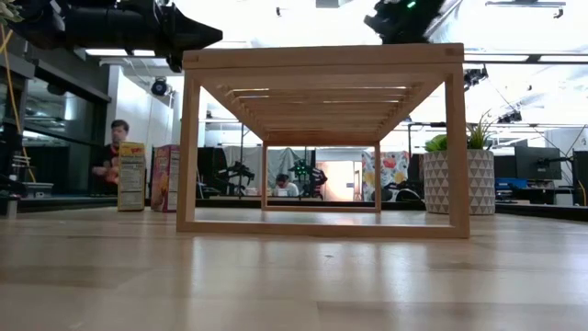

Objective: Stack cereal on shelf
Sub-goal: Put the bottom yellow cereal box on the shelf

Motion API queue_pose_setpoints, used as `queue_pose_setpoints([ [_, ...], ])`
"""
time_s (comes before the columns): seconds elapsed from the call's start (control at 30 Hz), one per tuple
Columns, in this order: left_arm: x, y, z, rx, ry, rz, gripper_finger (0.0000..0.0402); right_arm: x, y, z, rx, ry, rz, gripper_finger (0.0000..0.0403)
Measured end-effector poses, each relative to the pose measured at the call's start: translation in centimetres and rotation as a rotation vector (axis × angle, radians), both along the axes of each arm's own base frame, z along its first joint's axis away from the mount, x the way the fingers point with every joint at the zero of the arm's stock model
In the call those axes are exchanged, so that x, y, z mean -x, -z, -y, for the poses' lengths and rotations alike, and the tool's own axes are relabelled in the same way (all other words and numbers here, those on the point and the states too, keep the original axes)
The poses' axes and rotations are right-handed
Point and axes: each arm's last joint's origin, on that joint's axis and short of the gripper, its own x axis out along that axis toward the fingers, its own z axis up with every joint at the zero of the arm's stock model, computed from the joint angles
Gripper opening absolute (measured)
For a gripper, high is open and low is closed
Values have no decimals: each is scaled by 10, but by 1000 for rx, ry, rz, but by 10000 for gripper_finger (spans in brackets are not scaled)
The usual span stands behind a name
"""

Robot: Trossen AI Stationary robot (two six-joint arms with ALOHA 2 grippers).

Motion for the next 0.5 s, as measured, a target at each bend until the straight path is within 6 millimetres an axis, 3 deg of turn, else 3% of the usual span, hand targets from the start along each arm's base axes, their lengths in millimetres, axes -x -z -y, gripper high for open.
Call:
queue_pose_setpoints([
  [0.23, 0, 0, 0, -17, -2, -1, 3, 39, 18, -70, -129, -53, -23, 0],
  [0.5, 0, -1, 0, -30, -9, 2, 3, 72, 51, -142, -436, -129, 40, 0],
])
